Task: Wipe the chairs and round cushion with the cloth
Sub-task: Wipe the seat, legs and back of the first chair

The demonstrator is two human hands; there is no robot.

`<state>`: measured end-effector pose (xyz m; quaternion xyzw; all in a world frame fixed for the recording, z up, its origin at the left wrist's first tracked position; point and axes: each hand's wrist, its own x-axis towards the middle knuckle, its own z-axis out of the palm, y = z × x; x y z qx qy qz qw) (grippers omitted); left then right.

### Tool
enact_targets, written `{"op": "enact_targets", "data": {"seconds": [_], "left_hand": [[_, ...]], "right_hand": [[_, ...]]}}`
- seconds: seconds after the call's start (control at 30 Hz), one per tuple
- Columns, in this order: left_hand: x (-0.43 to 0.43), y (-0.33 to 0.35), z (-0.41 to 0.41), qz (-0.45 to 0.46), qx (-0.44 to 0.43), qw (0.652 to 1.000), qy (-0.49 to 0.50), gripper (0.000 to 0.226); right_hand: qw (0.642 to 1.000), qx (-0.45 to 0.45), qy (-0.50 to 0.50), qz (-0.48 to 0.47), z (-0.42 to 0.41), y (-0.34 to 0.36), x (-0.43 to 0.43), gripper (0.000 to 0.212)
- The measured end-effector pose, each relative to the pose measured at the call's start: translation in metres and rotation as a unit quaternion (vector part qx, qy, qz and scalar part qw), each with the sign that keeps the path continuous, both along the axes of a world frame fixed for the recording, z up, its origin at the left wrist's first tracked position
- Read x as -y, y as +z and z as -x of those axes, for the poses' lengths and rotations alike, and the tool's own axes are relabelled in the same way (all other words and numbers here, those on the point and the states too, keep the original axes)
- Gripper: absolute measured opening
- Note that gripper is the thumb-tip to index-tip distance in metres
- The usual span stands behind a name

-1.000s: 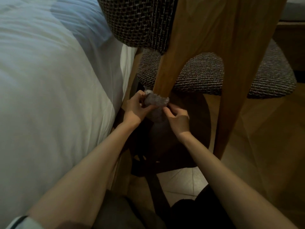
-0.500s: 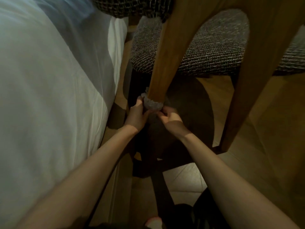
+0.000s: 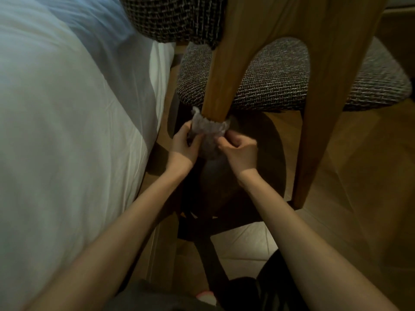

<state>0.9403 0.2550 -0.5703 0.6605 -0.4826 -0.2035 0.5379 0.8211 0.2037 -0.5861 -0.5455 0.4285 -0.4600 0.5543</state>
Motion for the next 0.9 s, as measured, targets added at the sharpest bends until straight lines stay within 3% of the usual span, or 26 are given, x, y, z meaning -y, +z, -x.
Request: {"op": "enact_targets", "data": {"seconds": [0.07, 0.17, 0.33, 0.6, 0.9], "left_hand": [[-0.004, 0.011, 0.007, 0.063, 0.030, 0.997, 0.036, 0.018], [-0.005, 0.012, 0.012, 0.071, 0.033, 0.995, 0.054, 0.019], [0.005, -0.003, 0.017, -0.006, 0.037, 0.998, 0.049, 0.037], [0.003, -0.034, -0.002, -0.123, 0.002, 0.992, 0.001, 0.037], [0.004, -0.031, -0.009, -0.146, -0.010, 0.989, -0.031, 0.039]], "right_hand": [[0.999, 0.033, -0.020, 0.029, 0.006, 0.015, -0.001, 0.027], [0.999, 0.014, -0.008, 0.049, 0.008, 0.022, -0.004, 0.022], [0.991, -0.099, -0.017, 0.089, -0.004, 0.001, -0.007, 0.027], [0.989, -0.135, 0.063, 0.011, -0.015, -0.036, -0.010, 0.033], [0.978, -0.178, 0.063, 0.088, 0.003, -0.033, -0.001, 0.027]]}}
